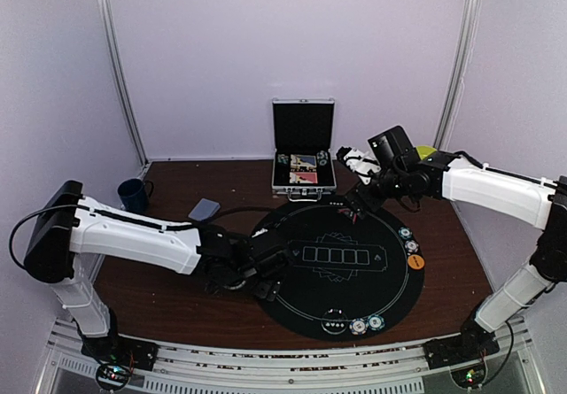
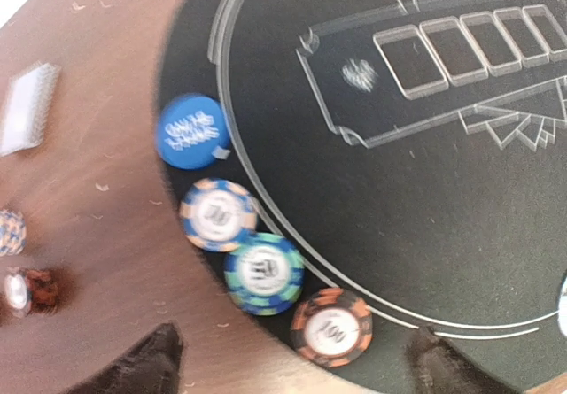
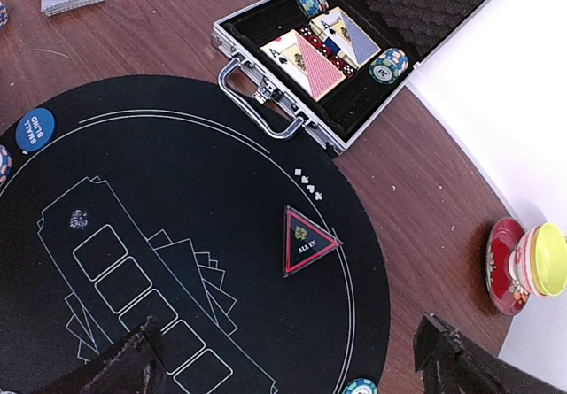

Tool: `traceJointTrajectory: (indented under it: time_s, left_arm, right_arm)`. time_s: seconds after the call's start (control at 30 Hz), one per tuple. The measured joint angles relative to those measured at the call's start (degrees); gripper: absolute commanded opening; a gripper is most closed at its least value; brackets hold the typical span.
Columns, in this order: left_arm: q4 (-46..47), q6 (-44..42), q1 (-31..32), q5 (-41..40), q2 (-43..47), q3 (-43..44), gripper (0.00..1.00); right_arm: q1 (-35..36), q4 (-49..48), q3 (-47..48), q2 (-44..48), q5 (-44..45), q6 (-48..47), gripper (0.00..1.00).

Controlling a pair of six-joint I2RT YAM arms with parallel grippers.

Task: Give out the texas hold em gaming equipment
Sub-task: Place the poker chips pile at the small blind area, then pick up the pile of poker chips from the pile of poker chips.

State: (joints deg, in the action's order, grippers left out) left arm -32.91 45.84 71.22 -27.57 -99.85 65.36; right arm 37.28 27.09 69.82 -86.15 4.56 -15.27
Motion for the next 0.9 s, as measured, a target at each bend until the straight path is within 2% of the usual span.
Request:
traceJointTrajectory:
  time_s: [0.17, 0.33, 0.43, 0.53, 0.7, 0.9]
  left_arm:
    - [-6.08, 3.87, 0.00, -7.17, 6.05, 0.79, 0.98]
    - [-15.45, 14.21, -0.26, -16.52, 10.86, 2.03, 0.98]
    - [-18.25, 18.60, -1.60, -19.15, 14.38, 1.07, 0.98]
    - [-17.49, 19.89, -5.01, -19.08, 19.39, -2.54, 0.98]
    - [-13.51, 17.40, -15.50, -14.58, 28.02, -11.28, 0.98]
    - [-8.28, 12.02, -24.94, -7.26, 30.99, -15.34, 0.98]
  right_arm:
    - [0.00, -0.13, -0.02, 0.66, 0.00, 0.00, 1.00]
    - [0.00, -0.26, -0.02, 0.66, 0.00, 0.00, 1.00]
    - [0.00, -0.35, -0.02, 0.66, 0.00, 0.00, 1.00]
    - [0.00, -0.35, -0.02, 0.66, 0.00, 0.00, 1.00]
    - [0.00, -0.37, -0.02, 0.66, 0.00, 0.00, 1.00]
    - [0.02, -0.35, -0.02, 0.66, 0.00, -0.02, 1.00]
